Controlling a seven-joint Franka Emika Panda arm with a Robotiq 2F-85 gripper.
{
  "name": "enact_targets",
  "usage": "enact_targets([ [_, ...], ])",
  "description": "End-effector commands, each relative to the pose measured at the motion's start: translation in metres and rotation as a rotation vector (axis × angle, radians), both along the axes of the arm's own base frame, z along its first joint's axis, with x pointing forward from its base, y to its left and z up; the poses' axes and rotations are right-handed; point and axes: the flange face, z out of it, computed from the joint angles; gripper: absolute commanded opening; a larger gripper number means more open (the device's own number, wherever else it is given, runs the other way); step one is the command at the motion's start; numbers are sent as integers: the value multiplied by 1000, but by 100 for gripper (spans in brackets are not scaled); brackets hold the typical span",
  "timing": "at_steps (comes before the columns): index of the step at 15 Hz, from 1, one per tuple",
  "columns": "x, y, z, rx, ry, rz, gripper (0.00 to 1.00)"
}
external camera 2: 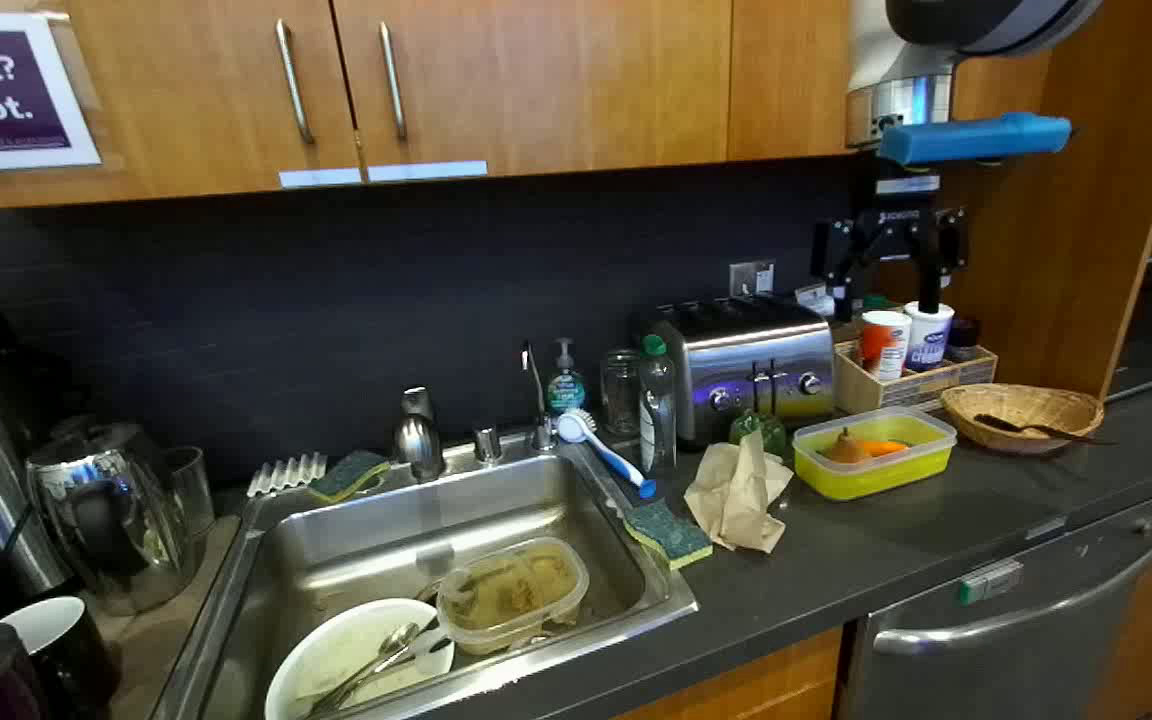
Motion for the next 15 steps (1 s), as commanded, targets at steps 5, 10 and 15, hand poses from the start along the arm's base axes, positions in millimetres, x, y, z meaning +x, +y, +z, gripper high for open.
enact_targets([
  [5, 0, 0, 1, 0, -1, 0, 100],
  [10, 0, 0, 1, 0, -1, 0, 100],
  [15, 0, -10, -4, -49, 5, 10, 100],
])
